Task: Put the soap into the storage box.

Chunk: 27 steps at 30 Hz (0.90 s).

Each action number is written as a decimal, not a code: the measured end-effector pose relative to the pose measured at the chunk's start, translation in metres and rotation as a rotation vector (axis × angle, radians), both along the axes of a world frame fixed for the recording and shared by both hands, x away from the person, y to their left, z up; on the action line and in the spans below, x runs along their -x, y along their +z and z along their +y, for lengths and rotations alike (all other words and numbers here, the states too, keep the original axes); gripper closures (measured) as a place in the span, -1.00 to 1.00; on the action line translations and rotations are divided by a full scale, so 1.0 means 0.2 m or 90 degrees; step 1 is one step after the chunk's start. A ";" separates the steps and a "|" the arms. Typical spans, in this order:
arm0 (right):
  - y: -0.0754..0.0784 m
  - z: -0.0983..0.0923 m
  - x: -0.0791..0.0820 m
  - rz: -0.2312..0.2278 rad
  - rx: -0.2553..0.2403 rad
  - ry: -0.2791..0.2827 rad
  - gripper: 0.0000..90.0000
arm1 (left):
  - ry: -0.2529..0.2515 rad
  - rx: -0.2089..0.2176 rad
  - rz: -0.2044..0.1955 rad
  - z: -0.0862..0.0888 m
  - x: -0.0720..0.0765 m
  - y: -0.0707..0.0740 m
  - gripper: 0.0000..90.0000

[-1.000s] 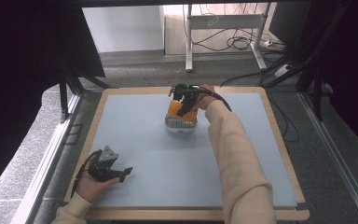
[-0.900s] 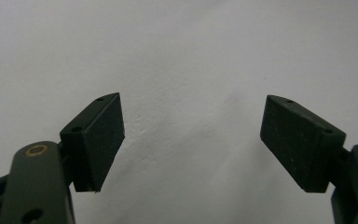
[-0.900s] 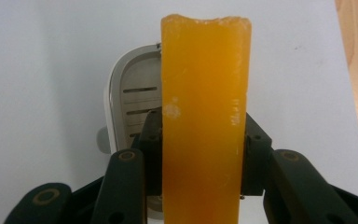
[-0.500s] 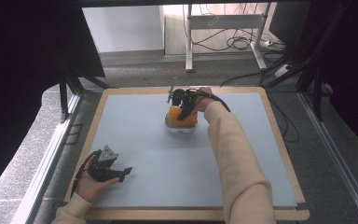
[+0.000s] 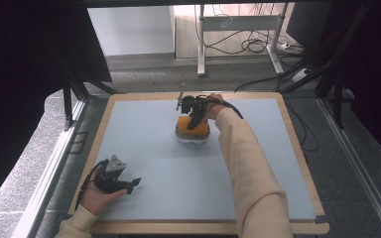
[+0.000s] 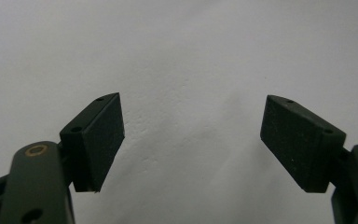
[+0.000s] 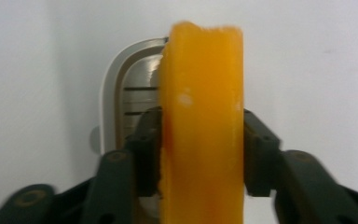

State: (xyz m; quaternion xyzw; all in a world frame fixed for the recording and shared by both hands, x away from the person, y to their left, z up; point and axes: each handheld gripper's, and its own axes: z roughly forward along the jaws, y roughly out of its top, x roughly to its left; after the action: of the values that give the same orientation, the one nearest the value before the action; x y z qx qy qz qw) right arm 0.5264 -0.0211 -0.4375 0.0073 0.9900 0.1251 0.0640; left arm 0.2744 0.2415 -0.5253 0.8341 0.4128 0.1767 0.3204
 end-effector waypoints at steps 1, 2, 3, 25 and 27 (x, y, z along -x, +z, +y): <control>0.01 0.00 0.00 -0.009 -0.006 -0.010 0.12 | 0.000 0.001 0.000 0.00 0.00 0.00 -0.52; 0.01 -0.01 0.00 -0.017 -0.010 -0.021 0.06 | 0.000 0.001 0.000 0.00 0.00 0.00 -0.52; 0.02 -0.01 0.00 -0.031 -0.015 -0.029 0.01 | 0.000 0.001 0.000 0.00 0.00 0.00 -0.52; 0.15 -0.24 0.06 -0.034 -0.201 -0.225 -0.35 | -0.003 -0.001 -0.002 -0.01 -0.01 0.01 -0.53; 0.16 -0.27 0.09 -0.031 -0.216 -0.240 -0.35 | -0.003 0.001 -0.003 -0.01 -0.01 0.01 -0.53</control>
State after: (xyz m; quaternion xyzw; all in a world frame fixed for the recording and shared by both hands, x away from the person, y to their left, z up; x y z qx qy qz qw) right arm 0.5092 -0.0761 -0.4061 0.1992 0.9342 0.2755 0.1081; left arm 0.2756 0.2401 -0.5236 0.8344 0.4103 0.1779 0.3222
